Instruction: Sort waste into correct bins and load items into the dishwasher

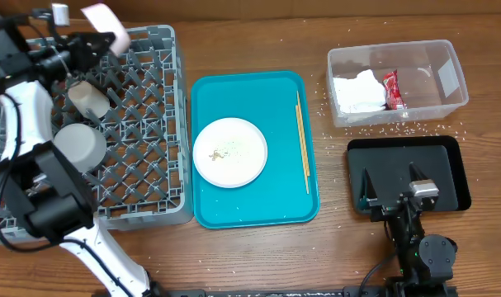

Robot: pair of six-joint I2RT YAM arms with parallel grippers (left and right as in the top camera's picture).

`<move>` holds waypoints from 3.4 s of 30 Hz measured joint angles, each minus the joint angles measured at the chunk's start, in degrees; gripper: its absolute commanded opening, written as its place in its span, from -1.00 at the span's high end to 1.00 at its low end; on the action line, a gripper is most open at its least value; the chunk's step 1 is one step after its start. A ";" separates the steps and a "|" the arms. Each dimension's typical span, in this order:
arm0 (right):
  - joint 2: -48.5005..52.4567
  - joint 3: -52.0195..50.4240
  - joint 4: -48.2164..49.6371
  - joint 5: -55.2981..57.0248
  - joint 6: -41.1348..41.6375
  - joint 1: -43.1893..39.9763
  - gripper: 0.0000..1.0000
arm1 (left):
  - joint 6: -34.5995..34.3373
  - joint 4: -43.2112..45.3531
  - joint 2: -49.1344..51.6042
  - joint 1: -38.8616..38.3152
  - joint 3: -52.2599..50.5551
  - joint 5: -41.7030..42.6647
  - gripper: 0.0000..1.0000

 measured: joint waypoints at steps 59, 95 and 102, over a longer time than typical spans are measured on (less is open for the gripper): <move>0.00 0.00 0.02 0.00 0.00 0.00 -1.00 | -24.13 28.79 6.95 -0.02 -0.35 15.04 0.57; -0.09 0.00 -0.04 0.00 -0.02 0.00 -1.00 | -46.25 16.81 5.42 -3.43 16.44 -15.06 -1.00; -0.11 0.00 -0.07 0.00 -0.02 0.00 -1.00 | -48.54 22.51 5.42 -3.15 19.28 -8.72 -0.99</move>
